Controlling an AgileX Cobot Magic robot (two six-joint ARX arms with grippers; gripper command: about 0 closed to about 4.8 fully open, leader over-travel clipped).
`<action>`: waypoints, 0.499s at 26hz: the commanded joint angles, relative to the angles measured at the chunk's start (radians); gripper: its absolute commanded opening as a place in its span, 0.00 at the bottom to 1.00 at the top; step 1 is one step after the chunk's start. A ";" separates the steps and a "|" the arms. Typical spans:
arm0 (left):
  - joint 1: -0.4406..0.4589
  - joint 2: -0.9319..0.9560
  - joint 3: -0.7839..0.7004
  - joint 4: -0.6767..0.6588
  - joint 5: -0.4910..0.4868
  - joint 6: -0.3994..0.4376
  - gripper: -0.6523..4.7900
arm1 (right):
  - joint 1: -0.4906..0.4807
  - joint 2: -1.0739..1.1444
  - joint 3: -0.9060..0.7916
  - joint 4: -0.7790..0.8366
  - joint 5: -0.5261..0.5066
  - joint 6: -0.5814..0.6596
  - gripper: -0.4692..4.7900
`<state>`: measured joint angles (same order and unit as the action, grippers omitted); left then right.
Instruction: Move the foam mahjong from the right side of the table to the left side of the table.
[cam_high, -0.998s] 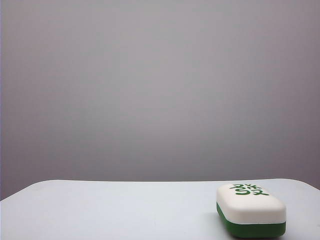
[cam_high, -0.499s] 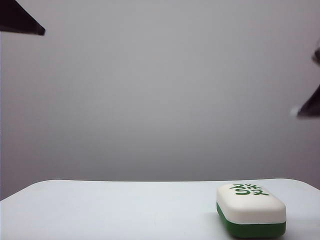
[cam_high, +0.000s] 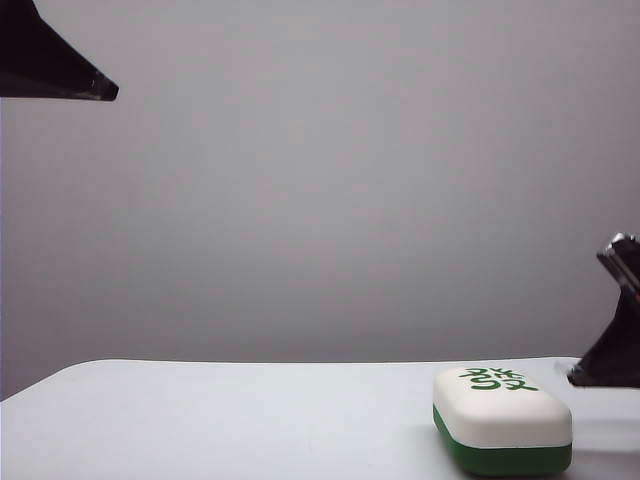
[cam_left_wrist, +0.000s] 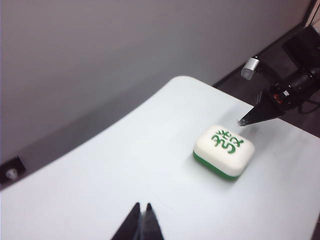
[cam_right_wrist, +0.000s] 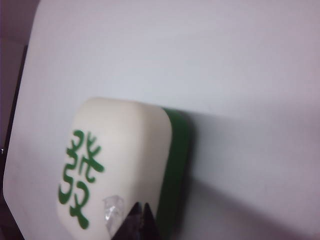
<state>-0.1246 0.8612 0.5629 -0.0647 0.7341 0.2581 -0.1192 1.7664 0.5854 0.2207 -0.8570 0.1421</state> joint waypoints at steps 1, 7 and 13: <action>0.001 -0.002 0.005 -0.020 0.010 0.005 0.11 | 0.002 0.006 0.005 -0.019 0.029 -0.002 0.08; 0.001 -0.001 0.005 -0.017 0.011 0.023 0.11 | 0.015 0.007 0.008 -0.028 0.056 -0.017 0.08; 0.000 -0.001 0.005 -0.017 0.015 0.023 0.11 | 0.039 0.042 0.060 -0.041 0.051 -0.019 0.08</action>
<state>-0.1246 0.8616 0.5629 -0.0898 0.7341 0.2768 -0.0872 1.7992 0.6334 0.1837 -0.7990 0.1287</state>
